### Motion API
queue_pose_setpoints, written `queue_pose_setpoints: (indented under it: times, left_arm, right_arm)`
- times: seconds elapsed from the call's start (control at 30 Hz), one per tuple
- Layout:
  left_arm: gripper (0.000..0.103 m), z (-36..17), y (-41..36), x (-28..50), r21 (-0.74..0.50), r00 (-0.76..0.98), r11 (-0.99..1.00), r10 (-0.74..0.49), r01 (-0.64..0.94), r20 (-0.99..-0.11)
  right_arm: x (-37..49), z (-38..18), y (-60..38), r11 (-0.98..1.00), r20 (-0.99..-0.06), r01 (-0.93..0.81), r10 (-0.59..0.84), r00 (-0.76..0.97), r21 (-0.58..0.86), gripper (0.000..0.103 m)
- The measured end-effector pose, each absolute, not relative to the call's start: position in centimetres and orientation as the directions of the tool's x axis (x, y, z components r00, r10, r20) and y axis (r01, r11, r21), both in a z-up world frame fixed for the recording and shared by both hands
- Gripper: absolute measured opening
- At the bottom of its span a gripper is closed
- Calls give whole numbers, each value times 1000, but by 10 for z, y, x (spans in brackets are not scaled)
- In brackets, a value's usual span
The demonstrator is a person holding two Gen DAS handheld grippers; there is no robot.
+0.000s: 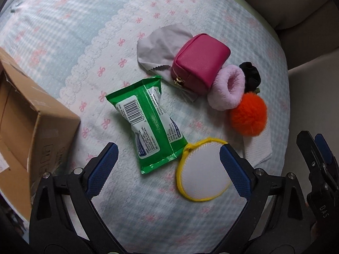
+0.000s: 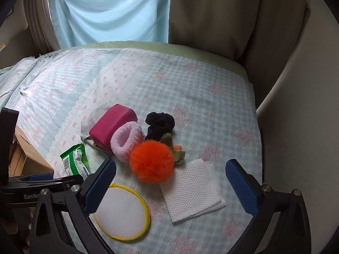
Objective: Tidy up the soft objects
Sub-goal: 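Grasp the green wipe pack with the left tool while the right tool grasps the orange pompom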
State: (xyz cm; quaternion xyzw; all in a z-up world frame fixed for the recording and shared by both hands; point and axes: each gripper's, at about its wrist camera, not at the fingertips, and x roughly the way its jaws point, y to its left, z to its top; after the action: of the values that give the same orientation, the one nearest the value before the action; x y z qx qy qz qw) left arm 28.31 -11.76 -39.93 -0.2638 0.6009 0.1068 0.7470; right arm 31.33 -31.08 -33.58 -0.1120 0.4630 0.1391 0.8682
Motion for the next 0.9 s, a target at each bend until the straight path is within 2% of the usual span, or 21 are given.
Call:
queue_pose_setpoints:
  times: [0.1, 0.27, 0.37, 0.43, 0.5, 0.57, 0.6, 0.63, 0.7, 0.8, 0.9]
  left_arm:
    - [90, -420, -116, 289, -255, 263, 815, -131, -520, -956]
    - [87, -443, -110, 303, -233, 276, 801, -89, -551, -957]
    - [79, -459, -109, 310, -224, 256, 793, -88, -567, -963]
    - [76, -466, -109, 313, -222, 244, 786, -93, -577, -965]
    - [74, -469, -111, 315, -209, 244, 793, -78, -573, -967]
    - [66, -471, -114, 318, -185, 231, 802, -60, -568, -971]
    - [59, -472, -117, 321, -170, 223, 807, -49, -566, -974]
    - [57, -472, -120, 321, -167, 223, 810, -46, -563, -974]
    - [51, -471, -121, 322, -169, 225, 813, -48, -557, -973]
    - [38, -469, -120, 321, -159, 224, 822, -39, -547, -974]
    - [36, -467, -115, 321, -175, 233, 824, -54, -539, -971]
  right_arm:
    - [325, -361, -302, 915, -852, -398, 158, 500, -64, 102]
    - [340, -399, -289, 883, -873, -466, 180, 453, -60, 94]
    - [346, -416, -282, 862, -883, -501, 178, 435, -73, 88]
    - [351, -424, -279, 851, -888, -519, 177, 425, -79, 77]
    - [354, -429, -276, 844, -892, -530, 174, 418, -84, 71]
    - [358, -432, -276, 841, -896, -534, 172, 409, -83, 63]
    - [359, -435, -275, 841, -900, -535, 167, 402, -83, 53]
    - [360, -436, -275, 842, -904, -533, 160, 396, -84, 46]
    - [360, -437, -276, 847, -906, -526, 158, 392, -79, 40]
    - [357, -435, -277, 856, -902, -511, 155, 403, -81, 36]
    - [354, -433, -278, 864, -899, -497, 156, 410, -77, 35]
